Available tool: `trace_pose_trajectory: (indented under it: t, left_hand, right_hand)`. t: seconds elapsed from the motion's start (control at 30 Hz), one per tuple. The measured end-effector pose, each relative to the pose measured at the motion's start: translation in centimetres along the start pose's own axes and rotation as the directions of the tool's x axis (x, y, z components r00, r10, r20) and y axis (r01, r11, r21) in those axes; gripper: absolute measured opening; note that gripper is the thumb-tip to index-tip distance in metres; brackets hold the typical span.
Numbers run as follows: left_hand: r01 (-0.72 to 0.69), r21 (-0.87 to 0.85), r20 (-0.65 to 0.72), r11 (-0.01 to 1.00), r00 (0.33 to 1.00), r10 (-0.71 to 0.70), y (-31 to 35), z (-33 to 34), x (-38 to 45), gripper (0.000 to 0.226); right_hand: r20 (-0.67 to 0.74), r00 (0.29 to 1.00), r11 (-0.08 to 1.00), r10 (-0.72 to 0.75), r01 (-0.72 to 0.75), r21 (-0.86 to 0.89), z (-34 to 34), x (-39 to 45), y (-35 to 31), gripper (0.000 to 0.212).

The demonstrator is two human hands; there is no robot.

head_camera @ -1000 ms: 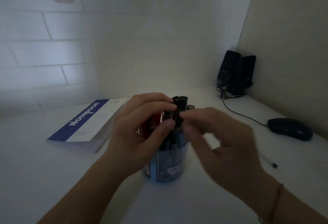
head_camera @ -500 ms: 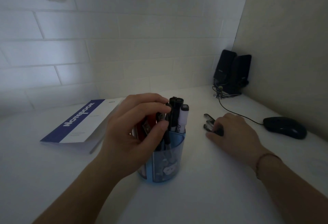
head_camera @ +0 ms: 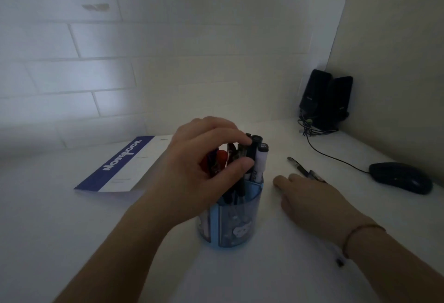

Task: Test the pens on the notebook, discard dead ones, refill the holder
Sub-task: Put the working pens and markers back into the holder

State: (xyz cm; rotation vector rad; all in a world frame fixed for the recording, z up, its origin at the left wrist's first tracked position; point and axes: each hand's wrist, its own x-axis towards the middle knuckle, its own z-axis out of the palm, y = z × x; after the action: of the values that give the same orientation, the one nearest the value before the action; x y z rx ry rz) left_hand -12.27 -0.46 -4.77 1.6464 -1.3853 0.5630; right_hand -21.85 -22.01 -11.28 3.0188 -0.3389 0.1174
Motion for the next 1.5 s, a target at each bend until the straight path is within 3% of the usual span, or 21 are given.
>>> trace_pose_trajectory:
  t: [0.1, 0.27, 0.43, 0.53, 0.63, 0.73, 0.87, 0.93, 1.0, 1.03, 1.17, 1.37, 1.5]
  left_hand:
    - [-0.09, 0.17, 0.065, 0.981, 0.995, 0.08, 0.2, -0.5, 1.0, 0.019]
    - [-0.151, 0.247, 0.153, 0.957, 0.981, 0.115, 0.9, -0.9, 2.4, 0.016]
    - [-0.094, 0.182, 0.112, 0.979, 0.991, 0.074, 1.2, -0.3, 2.1, 0.018]
    - [-0.117, 0.271, 0.019, 0.956, 0.993, 0.116, 0.8, 0.6, 0.6, 0.028]
    - [-0.059, 0.165, -0.107, 0.985, 0.991, 0.077, 0.1, 0.3, -0.4, 0.033]
    - [0.002, 0.042, -0.099, 0.999, 0.995, 0.002, -0.7, 0.2, -0.9, 0.034]
    - [0.05, -0.032, -0.078, 0.998, 0.996, -0.052, -0.9, 0.9, -1.0, 0.024]
    - [0.02, -0.02, -0.085, 1.0, 0.996, -0.022, -0.8, 1.2, -1.1, 0.023]
    - [-0.003, -0.024, -0.086, 1.0, 0.996, 0.001, -0.6, 1.3, -1.0, 0.023]
    - [-0.01, -0.033, -0.087, 0.999, 0.996, 0.007, -0.6, 1.3, -1.0, 0.022]
    - [-0.051, -0.094, -0.109, 0.994, 0.993, 0.04, -0.7, 1.1, -1.2, 0.021]
    - [-0.085, -0.093, -0.072, 0.992, 0.994, 0.079, -1.0, 0.9, -1.2, 0.018]
    - [-0.011, -0.162, -0.158, 0.987, 0.987, -0.015, -0.8, 1.0, -1.2, 0.013]
  right_hand:
    - [0.009, 1.0, 0.997, -0.026, 0.025, 0.075, -0.1, 0.2, -0.3, 0.016]
    - [-0.066, 0.997, 0.964, -0.029, 0.046, 0.261, -0.1, 0.3, 0.0, 0.024]
    - [-0.27, 0.957, 0.838, 0.107, 0.06, 0.543, -1.5, 0.0, 0.5, 0.018]
    - [-0.354, 0.91, 0.728, 0.217, 0.09, 0.679, -2.7, -0.3, 0.3, 0.017]
    - [-0.363, 0.876, 0.542, 0.318, 0.146, 0.827, -4.3, -0.7, 0.1, 0.016]
    - [-0.28, 0.894, 0.255, 0.349, 0.197, 0.947, -6.6, -1.4, -0.3, 0.014]
    - [-0.205, 0.938, -0.131, 0.28, 0.249, 0.96, -8.9, -2.0, -1.2, 0.017]
    - [-0.226, 0.937, -0.21, 0.266, 0.285, 0.935, -9.9, -2.2, -2.1, 0.014]
    - [-0.289, 0.909, -0.184, 0.299, 0.352, 0.918, -11.1, -2.7, -3.0, 0.012]
    - [-0.352, 0.876, -0.118, 0.33, 0.409, 0.905, -11.7, -2.8, -3.6, 0.011]
    - [-0.646, 0.655, 0.302, 0.393, 0.572, 0.763, -12.9, -1.9, -5.5, 0.016]
    - [-0.769, 0.469, 0.506, 0.434, 0.579, 0.639, -12.2, -0.7, -7.3, 0.02]
    - [-0.83, 0.369, 0.65, 0.418, 0.517, 0.557, -12.0, 0.0, -8.0, 0.022]
